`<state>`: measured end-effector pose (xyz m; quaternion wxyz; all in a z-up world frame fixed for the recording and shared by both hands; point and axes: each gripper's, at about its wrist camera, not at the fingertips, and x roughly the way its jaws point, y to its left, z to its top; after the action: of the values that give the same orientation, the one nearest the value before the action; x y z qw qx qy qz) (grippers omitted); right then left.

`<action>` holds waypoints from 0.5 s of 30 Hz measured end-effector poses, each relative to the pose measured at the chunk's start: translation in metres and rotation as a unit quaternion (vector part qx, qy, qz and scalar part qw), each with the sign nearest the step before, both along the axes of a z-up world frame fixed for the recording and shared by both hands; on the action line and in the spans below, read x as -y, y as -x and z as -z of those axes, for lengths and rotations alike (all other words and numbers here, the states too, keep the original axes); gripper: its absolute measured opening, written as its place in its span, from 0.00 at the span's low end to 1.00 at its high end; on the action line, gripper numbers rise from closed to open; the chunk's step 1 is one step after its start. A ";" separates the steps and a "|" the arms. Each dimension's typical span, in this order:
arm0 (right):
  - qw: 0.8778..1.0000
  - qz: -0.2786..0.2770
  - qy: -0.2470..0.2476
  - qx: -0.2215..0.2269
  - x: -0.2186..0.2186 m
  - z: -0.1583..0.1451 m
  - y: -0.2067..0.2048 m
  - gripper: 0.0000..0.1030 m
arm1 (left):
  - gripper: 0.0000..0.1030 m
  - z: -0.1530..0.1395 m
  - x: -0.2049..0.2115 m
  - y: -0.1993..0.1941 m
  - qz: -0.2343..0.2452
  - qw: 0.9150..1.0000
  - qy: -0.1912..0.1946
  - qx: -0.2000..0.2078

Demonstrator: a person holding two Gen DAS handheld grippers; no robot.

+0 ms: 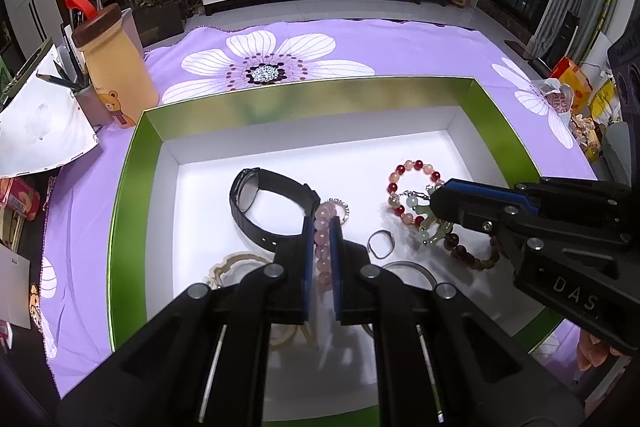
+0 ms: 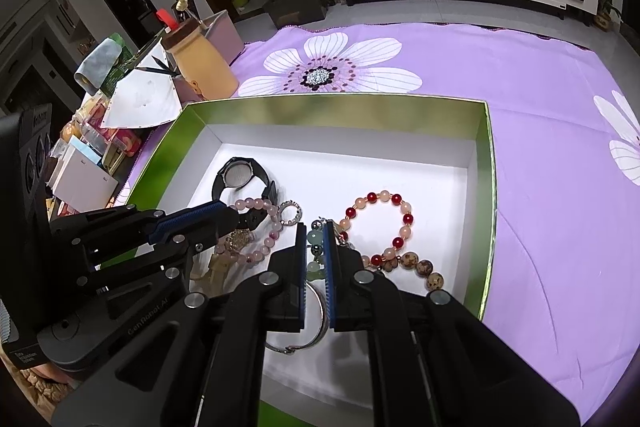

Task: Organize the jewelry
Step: 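Carry the pink bracelet and jade pendant over the green box, then open both tools to release the bracelet and pendant into the box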

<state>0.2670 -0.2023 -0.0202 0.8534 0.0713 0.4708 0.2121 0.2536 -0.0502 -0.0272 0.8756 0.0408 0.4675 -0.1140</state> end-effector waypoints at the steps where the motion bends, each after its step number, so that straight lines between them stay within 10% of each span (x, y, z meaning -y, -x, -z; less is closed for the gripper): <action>1: 1.000 0.000 0.001 0.000 0.000 0.000 0.000 0.07 | 0.07 0.000 0.000 0.000 0.000 1.000 -0.001 0.000; 15: 1.000 -0.001 0.008 -0.004 -0.001 0.001 0.003 0.07 | 0.07 0.000 0.001 0.002 -0.001 1.000 -0.004 -0.003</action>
<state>0.2642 -0.2012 -0.0208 0.8522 0.0647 0.4757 0.2083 0.2517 -0.0509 -0.0274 0.8743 0.0434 0.4705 -0.1110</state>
